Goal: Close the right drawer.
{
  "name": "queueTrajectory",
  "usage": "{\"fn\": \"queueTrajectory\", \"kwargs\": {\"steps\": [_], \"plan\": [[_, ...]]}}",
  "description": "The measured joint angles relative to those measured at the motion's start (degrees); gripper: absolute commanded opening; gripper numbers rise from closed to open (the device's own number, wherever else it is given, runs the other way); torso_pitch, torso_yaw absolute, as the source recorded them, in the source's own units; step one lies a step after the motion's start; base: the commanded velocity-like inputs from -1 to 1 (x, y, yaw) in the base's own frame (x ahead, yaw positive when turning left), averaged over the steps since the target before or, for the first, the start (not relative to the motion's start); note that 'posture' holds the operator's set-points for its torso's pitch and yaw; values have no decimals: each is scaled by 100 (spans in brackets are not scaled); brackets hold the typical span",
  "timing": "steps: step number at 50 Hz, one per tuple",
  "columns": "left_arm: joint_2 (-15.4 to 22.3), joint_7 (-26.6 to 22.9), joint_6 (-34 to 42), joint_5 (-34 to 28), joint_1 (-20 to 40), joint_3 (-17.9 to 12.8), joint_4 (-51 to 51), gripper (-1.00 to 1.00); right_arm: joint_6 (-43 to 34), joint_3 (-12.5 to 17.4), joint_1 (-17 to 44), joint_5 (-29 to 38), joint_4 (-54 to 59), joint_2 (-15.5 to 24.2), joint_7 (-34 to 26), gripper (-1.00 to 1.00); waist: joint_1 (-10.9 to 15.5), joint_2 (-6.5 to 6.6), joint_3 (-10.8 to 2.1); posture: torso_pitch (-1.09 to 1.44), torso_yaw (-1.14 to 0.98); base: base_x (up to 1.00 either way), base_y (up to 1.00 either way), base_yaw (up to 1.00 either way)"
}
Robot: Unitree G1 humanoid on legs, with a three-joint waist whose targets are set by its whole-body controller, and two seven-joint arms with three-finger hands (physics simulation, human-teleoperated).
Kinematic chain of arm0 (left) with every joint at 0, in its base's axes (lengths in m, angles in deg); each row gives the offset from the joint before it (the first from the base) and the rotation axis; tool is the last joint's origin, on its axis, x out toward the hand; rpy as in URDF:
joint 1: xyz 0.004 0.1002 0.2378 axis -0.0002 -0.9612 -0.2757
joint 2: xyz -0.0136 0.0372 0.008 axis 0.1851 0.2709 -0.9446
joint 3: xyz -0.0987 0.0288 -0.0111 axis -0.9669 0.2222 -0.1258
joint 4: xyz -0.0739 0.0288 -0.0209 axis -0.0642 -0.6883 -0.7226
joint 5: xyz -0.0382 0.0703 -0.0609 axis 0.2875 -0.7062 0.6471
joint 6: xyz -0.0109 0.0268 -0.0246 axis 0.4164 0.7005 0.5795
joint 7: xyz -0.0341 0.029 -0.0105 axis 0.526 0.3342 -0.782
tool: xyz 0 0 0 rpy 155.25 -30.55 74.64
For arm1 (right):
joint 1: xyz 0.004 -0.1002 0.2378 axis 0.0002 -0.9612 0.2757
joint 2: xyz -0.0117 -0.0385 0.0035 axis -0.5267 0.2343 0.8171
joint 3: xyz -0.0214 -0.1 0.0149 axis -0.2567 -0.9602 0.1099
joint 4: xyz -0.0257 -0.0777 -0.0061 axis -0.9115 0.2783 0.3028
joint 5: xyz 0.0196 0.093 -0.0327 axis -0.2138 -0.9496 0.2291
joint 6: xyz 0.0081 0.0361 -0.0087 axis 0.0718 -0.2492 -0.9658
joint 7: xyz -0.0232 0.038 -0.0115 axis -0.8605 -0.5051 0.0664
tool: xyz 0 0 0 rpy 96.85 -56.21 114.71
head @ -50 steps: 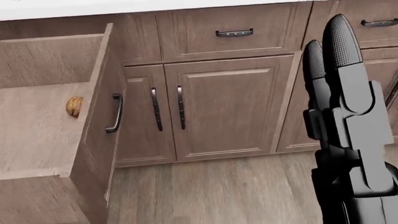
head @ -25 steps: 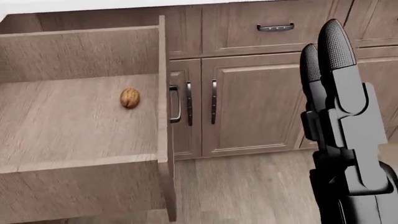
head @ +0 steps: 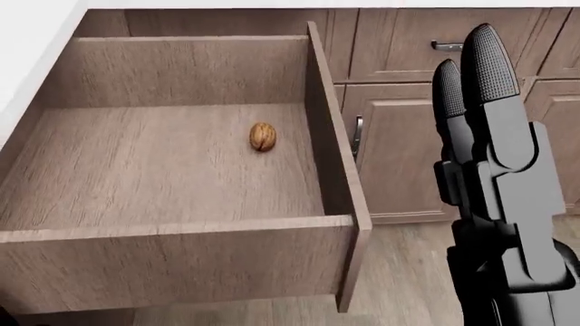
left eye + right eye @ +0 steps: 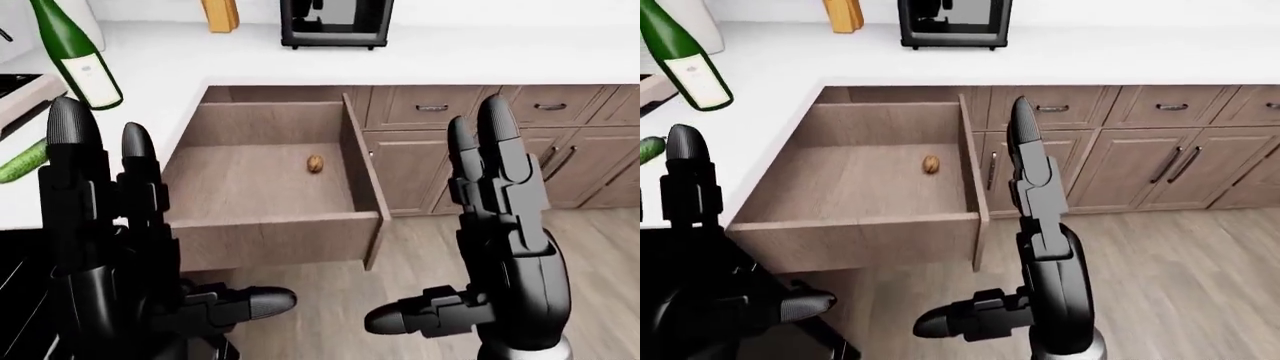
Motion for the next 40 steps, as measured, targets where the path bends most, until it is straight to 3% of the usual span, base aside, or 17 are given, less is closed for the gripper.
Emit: {"fn": "queueTrajectory", "kwargs": {"steps": [7,11,12,15,23,25,27,28,31,33,40], "plan": [[-21,-38,-33,-30,22,43,50,100,-26,19,-2,-2,-13,3,14,100,-36,-100,27,0,0,22,0,0],[-42,-55,-40,-34,43,50,81,100,18,45,4,-23,-28,19,13,100,-84,-333,7,0,0,23,0,0],[-64,-65,-43,-34,30,86,48,100,23,80,-5,-24,-6,37,19,100,-112,-262,46,0,0,24,0,0],[-55,-89,9,-37,0,108,-11,100,-28,99,-43,-24,45,26,28,100,-86,-292,19,0,0,24,0,0],[-56,-101,-52,-40,15,111,71,100,22,79,-28,-27,-11,29,30,100,-123,68,36,0,0,25,0,0],[-57,-105,-47,-39,6,117,54,100,5,73,-31,-26,-8,32,25,100,-154,197,25,0,0,25,0,0],[-56,-101,-45,-37,-1,102,60,100,6,65,-16,-29,-32,32,18,100,-157,403,-9,0,0,25,0,0],[-33,-86,-42,-38,-3,59,26,100,8,23,-8,-27,8,3,4,100,-101,333,11,0,0,24,0,0],[-46,-59,1,-40,-50,37,-34,100,-37,-6,-34,-26,83,13,-37,100,-23,364,35,0,0,24,0,0],[-40,-65,-4,-37,-36,55,7,100,-46,20,-37,-23,49,15,-31,100,-21,309,0,0,0,25,0,0],[-34,-60,-61,-25,-24,24,66,100,39,-2,-4,-26,-11,8,-23,100,56,-122,3,0,0,25,0,0]]}}
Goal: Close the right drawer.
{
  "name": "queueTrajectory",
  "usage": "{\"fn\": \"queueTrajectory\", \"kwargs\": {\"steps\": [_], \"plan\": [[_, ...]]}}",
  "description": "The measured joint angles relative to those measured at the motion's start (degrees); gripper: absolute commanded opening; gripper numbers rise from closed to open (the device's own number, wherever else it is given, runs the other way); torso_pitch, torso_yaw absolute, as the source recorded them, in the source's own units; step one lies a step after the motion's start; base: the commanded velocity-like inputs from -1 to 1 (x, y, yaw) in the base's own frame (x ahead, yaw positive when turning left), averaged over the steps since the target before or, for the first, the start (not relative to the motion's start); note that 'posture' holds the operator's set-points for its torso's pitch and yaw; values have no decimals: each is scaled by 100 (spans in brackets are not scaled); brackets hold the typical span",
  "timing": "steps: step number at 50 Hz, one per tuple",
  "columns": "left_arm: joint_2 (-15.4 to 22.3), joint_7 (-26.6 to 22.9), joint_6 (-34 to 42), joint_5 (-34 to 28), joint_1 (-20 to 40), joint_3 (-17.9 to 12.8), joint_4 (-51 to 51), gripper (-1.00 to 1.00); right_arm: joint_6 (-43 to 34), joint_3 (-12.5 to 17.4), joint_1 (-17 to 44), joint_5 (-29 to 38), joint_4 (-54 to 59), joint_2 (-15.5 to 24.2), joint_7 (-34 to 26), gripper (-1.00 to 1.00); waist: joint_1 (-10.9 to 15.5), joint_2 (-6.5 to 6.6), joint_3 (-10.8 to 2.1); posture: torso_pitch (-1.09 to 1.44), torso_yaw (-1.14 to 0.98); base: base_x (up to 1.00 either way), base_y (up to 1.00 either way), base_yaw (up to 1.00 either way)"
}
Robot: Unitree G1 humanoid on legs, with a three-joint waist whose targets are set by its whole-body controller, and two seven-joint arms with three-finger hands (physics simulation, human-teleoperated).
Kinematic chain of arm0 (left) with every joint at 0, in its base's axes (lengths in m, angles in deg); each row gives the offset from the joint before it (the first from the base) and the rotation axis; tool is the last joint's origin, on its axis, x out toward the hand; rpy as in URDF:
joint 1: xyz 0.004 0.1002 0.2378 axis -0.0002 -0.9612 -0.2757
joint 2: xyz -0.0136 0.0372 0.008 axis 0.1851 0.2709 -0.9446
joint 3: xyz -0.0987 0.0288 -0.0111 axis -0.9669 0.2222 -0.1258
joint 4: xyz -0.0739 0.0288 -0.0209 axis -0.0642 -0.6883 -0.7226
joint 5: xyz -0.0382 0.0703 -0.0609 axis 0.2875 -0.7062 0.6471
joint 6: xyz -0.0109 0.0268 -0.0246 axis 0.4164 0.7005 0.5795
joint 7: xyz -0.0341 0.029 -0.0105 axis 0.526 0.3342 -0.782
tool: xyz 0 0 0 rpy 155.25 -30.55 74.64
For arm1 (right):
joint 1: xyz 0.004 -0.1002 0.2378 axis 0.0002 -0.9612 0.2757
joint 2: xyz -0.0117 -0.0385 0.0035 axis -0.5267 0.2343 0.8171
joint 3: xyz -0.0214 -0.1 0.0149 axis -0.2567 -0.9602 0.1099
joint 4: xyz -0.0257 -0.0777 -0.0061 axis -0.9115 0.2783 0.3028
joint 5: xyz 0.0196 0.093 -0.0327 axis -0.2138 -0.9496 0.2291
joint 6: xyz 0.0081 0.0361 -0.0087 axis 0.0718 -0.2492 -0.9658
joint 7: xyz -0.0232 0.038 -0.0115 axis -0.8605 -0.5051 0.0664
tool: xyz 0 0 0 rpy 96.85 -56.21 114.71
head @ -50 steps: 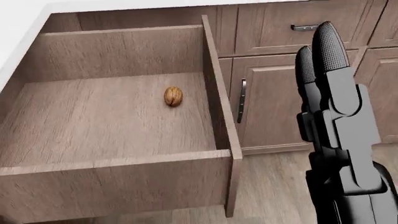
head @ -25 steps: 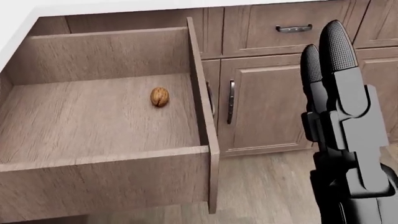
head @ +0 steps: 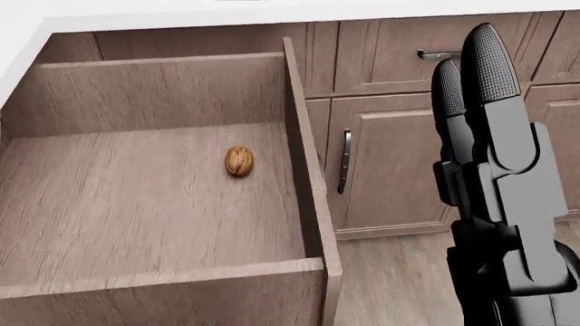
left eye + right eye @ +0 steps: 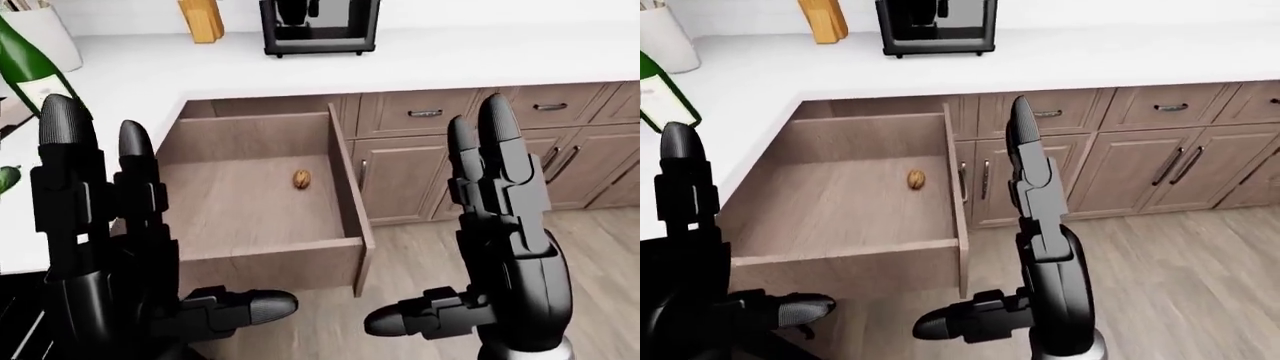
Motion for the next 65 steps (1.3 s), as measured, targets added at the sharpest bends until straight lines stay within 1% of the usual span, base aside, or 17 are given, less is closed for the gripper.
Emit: {"fn": "queueTrajectory", "kwargs": {"steps": [2,3,4,6,8,10,12,19,24,31,35,39,44,50,54,57,65], "plan": [[-11,-6,8,0,21,17,2,100,-4,30,6,-5,5,10,6,100,-18,-178,-55,0,0,25,0,0],[-39,-21,20,1,36,65,-48,100,-7,80,-5,-9,30,32,19,100,-57,-83,-37,0,0,9,0,0],[-39,-33,36,3,23,90,-77,100,-12,105,-20,-28,66,34,25,100,-97,-52,-19,0,0,0,0,0],[-27,-53,60,5,11,94,-72,100,-11,106,-60,-67,75,31,32,100,-120,-82,-11,0,0,0,0,0],[-25,-50,67,5,25,71,-60,100,-9,80,-52,-84,45,30,27,100,-121,-36,-26,0,0,0,0,0],[-27,-44,55,3,26,65,-36,100,16,66,-38,-92,-2,30,25,100,-159,69,-38,0,0,0,0,0],[-28,-45,36,3,28,72,-1,100,48,63,-34,-97,-42,33,30,100,-201,249,-88,0,0,0,0,0],[-13,-11,54,5,5,34,-69,100,3,31,-28,-97,38,24,-15,100,-178,57,-210,0,0,0,0,0],[-8,-4,34,-1,2,55,-49,100,20,51,-18,-121,-4,18,-22,100,-158,38,-246,0,0,0,0,0],[-7,-5,21,-6,-11,77,-50,100,-76,173,52,-208,10,-25,-31,100,-139,44,-233,0,0,0,0,0],[-12,-13,25,-6,-10,79,-53,100,-477,421,286,-234,-94,-140,82,100,-133,49,-223,0,0,0,0,0],[-12,-15,25,-6,-12,76,-39,100,-1012,885,498,-496,-341,-172,148,100,-118,50,-221,0,0,0,0,0],[-7,-11,37,6,18,67,-33,100,-1288,1034,609,-755,-390,-177,132,100,-128,64,-216,0,0,0,0,0],[-8,-3,69,23,29,52,-37,100,-1694,1705,901,-1400,-425,-105,102,100,-131,68,-216,0,0,0,0,0],[-12,-1,75,19,31,71,-35,100,-1645,2168,1065,-1754,-54,-6,81,100,-137,58,-221,0,0,0,0,0],[-15,-5,68,15,20,76,-33,100,-1455,2421,1105,-1934,461,56,76,100,-139,50,-220,0,0,0,0,0],[-19,-5,72,7,16,77,-42,100,-791,2663,1441,-1983,2222,355,47,100,-139,42,-211,0,0,0,0,0]]}}
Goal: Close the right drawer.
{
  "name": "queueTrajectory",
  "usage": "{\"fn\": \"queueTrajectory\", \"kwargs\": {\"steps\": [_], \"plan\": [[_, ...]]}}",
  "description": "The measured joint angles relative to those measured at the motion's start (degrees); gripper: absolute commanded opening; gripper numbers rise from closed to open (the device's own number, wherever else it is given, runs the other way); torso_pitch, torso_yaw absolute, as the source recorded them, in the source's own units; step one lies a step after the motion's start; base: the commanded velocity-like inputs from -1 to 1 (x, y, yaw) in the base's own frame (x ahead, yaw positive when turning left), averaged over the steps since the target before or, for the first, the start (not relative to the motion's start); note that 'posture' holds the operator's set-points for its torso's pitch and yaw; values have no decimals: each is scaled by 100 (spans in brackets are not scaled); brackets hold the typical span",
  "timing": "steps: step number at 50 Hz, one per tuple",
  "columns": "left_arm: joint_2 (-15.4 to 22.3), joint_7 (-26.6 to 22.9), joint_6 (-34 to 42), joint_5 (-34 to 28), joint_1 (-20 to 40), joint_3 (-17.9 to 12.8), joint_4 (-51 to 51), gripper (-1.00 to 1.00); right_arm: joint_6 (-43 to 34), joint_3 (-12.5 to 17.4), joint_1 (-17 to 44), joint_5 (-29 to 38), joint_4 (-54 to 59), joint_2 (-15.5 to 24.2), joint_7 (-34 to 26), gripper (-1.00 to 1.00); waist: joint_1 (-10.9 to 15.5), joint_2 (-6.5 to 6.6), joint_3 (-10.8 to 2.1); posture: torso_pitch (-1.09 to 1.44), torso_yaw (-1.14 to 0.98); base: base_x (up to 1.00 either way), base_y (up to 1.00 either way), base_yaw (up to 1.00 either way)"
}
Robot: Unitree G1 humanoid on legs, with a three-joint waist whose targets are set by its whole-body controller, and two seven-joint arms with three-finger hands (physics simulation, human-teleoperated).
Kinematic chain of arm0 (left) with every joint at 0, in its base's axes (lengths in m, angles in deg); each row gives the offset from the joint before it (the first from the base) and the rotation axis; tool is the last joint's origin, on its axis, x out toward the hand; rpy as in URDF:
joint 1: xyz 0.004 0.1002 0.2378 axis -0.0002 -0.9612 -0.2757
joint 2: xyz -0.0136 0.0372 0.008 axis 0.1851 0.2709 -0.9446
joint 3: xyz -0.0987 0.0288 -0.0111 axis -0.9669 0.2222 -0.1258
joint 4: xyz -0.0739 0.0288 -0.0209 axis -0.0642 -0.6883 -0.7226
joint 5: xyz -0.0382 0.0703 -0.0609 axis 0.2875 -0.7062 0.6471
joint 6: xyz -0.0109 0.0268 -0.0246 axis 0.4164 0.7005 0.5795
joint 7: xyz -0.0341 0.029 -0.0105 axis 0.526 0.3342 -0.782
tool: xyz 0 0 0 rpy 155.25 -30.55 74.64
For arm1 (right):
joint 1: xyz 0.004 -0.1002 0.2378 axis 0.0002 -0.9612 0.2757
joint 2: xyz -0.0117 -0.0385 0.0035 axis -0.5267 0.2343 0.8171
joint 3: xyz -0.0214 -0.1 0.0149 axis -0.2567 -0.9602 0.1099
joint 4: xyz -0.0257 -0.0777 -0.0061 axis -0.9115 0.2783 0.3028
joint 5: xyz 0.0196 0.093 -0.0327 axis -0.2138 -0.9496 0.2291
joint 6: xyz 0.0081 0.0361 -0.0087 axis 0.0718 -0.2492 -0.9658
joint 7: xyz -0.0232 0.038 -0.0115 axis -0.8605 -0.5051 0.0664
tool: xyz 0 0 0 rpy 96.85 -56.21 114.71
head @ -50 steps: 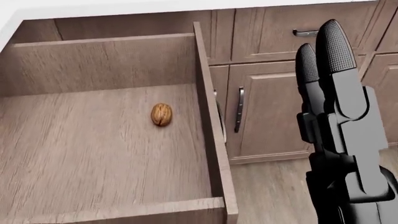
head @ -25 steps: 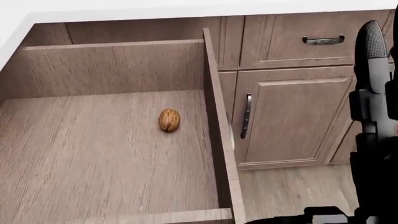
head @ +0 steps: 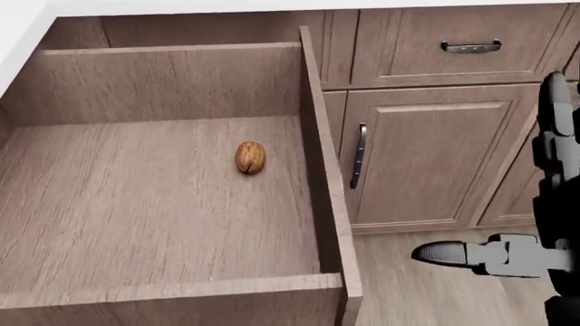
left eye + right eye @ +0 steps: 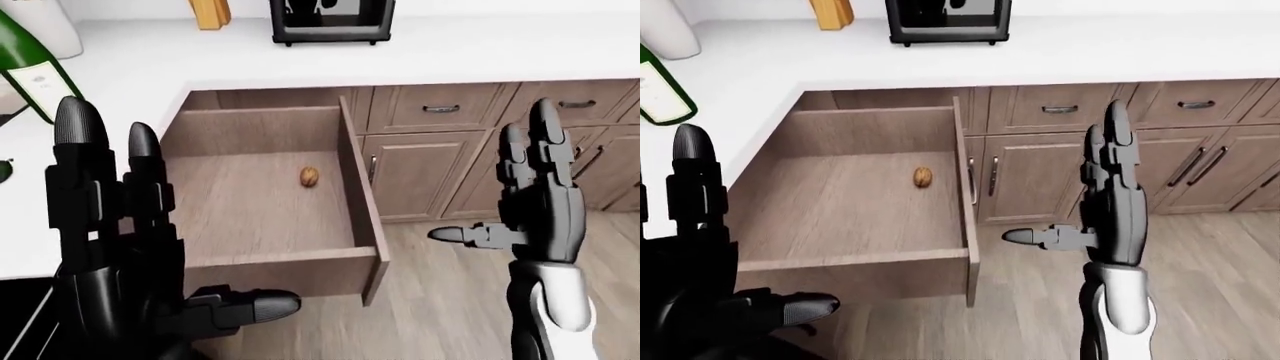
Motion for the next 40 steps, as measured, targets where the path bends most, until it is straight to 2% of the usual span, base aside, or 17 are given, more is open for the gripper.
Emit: {"fn": "queueTrajectory", "kwargs": {"steps": [6,14,21,32,40], "plan": [[-37,-37,0,-52,-6,35,3,100,675,39,408,-110,2035,245,55,100,7,-33,-29,0,0,0,0,0],[-18,-27,-6,-27,-1,3,-12,100,1612,-224,906,-48,4371,450,142,100,12,-7,-31,0,0,0,0,0],[-18,-8,-7,-25,6,5,2,100,2179,-495,1322,113,5830,502,200,100,28,-5,-70,0,0,0,0,0],[-32,-19,4,-22,7,3,-5,100,2341,-840,1598,435,6550,404,165,100,43,-4,-89,0,0,0,0,0],[-41,-21,0,-27,-6,10,-4,100,2322,-1007,1599,701,6540,236,69,100,49,-10,-78,0,0,0,0,0]]}}
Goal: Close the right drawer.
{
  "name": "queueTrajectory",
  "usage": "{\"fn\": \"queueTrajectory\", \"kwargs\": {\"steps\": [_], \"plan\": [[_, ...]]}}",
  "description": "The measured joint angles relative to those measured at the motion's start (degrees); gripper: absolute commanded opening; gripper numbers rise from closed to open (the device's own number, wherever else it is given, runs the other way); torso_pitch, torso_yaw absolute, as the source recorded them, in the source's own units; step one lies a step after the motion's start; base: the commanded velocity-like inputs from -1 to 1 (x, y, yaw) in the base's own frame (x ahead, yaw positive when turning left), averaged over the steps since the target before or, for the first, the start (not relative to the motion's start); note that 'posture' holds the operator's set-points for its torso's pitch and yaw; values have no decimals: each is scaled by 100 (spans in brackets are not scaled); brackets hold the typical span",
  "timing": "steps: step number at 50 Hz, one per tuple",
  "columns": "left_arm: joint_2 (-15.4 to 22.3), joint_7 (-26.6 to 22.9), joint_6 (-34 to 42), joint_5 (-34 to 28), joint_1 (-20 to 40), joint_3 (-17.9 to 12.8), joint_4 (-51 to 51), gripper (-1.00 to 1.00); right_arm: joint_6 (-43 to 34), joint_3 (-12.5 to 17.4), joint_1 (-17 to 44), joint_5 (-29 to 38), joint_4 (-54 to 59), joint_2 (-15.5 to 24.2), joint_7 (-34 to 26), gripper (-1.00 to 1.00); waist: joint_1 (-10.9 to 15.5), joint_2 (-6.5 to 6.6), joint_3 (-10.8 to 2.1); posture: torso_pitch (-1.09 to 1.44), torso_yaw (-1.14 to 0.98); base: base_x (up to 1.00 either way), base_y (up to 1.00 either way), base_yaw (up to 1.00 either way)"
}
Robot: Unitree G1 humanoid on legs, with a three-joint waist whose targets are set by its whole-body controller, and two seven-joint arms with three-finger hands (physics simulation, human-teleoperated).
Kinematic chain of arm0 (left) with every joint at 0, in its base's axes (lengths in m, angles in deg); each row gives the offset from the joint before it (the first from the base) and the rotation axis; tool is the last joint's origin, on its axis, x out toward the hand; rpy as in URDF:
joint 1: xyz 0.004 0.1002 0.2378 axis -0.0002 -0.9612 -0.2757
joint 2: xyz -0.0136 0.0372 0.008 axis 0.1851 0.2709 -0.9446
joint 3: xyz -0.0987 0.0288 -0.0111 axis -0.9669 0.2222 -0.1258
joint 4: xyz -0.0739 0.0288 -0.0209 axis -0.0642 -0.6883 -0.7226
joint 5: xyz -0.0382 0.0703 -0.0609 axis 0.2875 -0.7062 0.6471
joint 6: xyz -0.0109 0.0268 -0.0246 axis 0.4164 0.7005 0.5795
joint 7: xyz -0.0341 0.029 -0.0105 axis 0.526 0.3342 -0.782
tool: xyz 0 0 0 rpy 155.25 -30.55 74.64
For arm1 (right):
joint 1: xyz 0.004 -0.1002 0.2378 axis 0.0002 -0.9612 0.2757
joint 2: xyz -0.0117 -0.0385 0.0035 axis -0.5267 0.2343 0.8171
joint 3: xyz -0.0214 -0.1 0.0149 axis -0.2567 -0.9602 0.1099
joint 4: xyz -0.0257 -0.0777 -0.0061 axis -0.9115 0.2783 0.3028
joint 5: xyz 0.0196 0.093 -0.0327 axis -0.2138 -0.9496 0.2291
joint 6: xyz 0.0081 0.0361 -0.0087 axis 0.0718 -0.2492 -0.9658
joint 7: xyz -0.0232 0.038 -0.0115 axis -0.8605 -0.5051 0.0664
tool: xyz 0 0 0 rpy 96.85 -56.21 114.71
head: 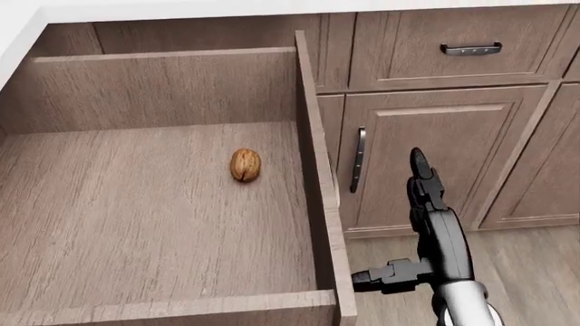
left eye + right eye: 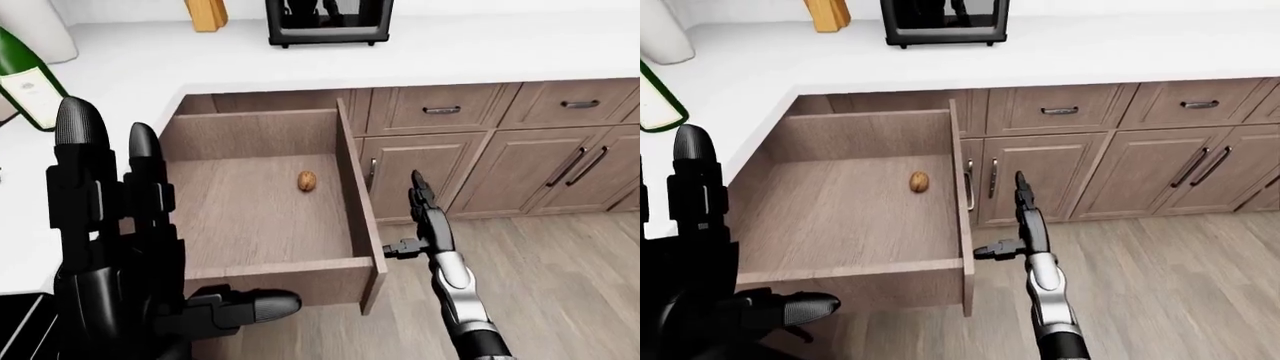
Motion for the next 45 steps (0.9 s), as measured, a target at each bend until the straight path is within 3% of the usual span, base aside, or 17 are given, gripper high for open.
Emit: {"fn": "queueTrajectory", "kwargs": {"steps": [45], "plan": [[49,58,10,60,6,-35,8,100,-319,-318,402,561,240,-396,-250,100,-64,-2,21,0,0,0,0,0]]}}
